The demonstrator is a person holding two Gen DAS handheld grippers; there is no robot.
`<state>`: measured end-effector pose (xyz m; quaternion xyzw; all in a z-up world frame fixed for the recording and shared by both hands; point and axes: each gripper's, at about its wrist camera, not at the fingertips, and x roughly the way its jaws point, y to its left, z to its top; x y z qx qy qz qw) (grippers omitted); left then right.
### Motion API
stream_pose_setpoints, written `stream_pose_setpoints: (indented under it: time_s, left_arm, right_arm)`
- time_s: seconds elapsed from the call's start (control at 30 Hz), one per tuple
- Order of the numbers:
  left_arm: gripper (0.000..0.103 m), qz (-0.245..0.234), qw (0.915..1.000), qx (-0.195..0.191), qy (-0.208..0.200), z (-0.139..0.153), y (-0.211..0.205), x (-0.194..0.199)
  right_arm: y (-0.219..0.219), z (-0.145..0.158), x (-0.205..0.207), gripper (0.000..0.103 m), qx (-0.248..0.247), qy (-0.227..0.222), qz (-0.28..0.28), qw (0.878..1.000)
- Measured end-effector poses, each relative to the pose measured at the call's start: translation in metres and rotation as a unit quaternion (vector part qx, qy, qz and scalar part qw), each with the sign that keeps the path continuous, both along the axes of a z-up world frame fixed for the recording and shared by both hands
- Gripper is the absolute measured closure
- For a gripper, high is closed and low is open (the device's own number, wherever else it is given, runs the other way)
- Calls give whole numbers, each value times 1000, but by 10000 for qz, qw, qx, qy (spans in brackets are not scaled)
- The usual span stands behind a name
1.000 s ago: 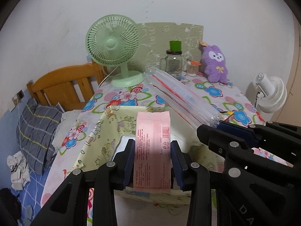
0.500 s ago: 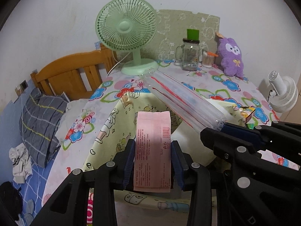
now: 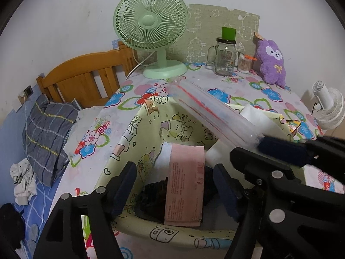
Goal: Organize soft objects
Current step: 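Open both grippers above the fabric box to drop the packet and tubes inside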
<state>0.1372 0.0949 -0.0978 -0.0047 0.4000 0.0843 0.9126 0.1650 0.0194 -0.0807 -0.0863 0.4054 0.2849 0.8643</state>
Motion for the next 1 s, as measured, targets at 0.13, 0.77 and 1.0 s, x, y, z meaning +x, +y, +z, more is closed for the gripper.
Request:
stream_pose_setpoints:
  time_s: [0.13,0.77,1.0]
  left_arm:
    - [23,27,9998,-187,44,0,3,0]
    - [16,-186,9995,-61,-258,25,-28,-17]
    - [13,-243,9989,72,-393,39,-45,-26]
  right_arm:
    - [-4,1,1,40,-77,-102,-171,9998]
    - [-43,24,-16,24,125,-336,-588,9976]
    - [-65,37,-29,24,264,-454,-741,9959]
